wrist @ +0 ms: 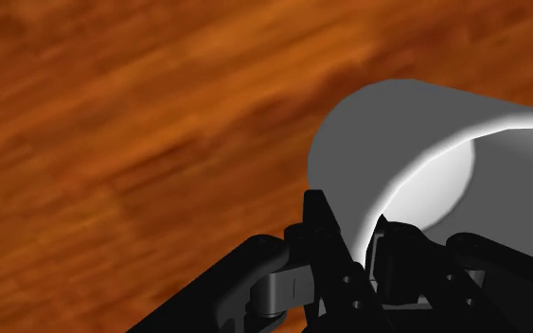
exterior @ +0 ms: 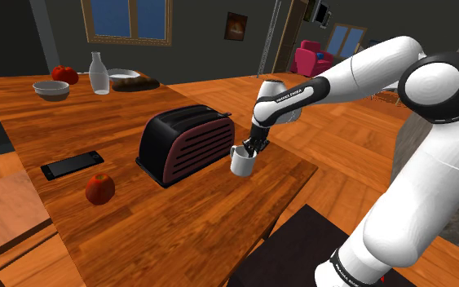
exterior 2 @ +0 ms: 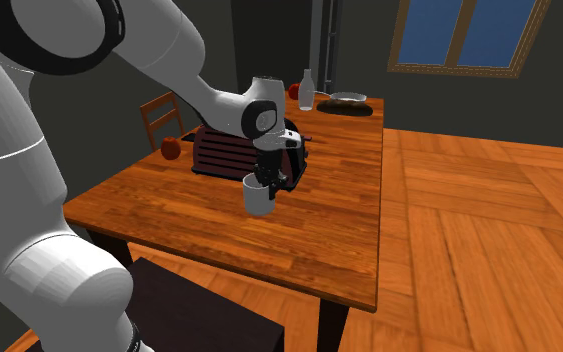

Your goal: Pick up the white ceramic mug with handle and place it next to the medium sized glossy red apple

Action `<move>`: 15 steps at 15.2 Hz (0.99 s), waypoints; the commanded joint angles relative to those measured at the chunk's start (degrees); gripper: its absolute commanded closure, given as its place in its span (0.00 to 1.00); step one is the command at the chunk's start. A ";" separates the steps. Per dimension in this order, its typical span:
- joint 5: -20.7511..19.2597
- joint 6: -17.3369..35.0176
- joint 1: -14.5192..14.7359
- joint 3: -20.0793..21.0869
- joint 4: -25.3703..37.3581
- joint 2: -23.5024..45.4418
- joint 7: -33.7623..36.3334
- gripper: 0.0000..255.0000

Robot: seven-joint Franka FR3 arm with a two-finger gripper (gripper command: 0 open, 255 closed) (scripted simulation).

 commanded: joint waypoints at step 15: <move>-1.09 -11.87 0.07 0.13 5.71 -6.23 0.85 1.00</move>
